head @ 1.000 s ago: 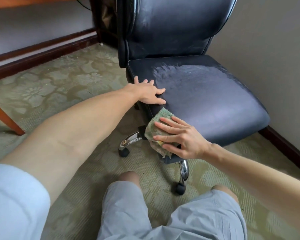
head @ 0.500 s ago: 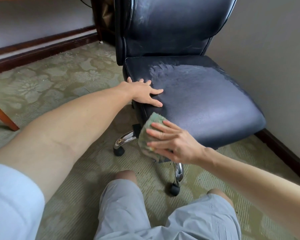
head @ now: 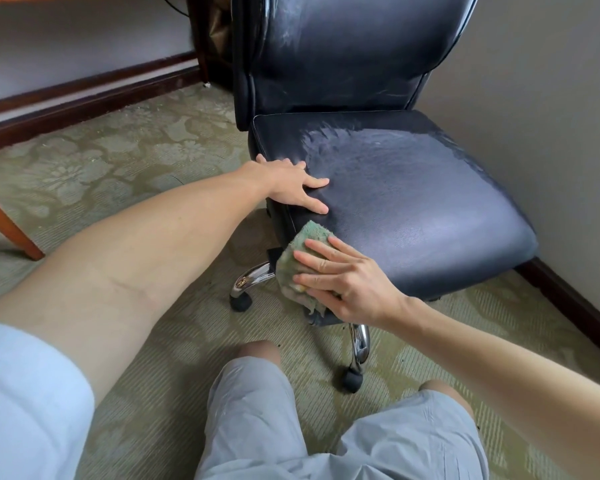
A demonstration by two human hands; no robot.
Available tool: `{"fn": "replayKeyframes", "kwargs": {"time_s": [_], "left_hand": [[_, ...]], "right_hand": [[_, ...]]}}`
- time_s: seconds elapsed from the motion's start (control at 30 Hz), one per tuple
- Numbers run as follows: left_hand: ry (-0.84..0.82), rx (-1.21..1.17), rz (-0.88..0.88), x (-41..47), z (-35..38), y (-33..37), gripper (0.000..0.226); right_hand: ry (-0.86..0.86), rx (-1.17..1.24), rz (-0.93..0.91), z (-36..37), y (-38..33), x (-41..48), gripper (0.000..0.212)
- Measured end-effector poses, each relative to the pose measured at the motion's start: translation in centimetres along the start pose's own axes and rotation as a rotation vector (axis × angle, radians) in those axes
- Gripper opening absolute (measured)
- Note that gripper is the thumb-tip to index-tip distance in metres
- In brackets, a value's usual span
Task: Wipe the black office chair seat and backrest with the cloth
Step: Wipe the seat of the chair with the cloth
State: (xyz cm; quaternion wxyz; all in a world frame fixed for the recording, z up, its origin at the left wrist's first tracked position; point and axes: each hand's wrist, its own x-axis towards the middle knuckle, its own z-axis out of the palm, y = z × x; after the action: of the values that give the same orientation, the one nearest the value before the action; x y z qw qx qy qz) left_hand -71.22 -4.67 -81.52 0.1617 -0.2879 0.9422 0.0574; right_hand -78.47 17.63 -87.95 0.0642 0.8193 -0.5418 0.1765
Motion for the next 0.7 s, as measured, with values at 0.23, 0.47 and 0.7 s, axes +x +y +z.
{"fn": "replayKeyframes", "kwargs": {"time_s": [0.23, 0.47, 0.7], "left_hand": [[0.008, -0.022, -0.003, 0.0, 0.2, 0.0, 0.084], [-0.029, -0.05, -0.048, 0.2, -0.4, -0.3, 0.064], [-0.003, -0.046, -0.004, 0.7, 0.1, -0.5, 0.06]], "right_hand": [[-0.082, 0.004, -0.073, -0.5, 0.6, 0.4, 0.028], [-0.088, -0.014, 0.138, 0.2, 1.3, 4.6, 0.035], [-0.089, 0.01, 0.045, -0.5, 1.0, 1.3, 0.027]]}}
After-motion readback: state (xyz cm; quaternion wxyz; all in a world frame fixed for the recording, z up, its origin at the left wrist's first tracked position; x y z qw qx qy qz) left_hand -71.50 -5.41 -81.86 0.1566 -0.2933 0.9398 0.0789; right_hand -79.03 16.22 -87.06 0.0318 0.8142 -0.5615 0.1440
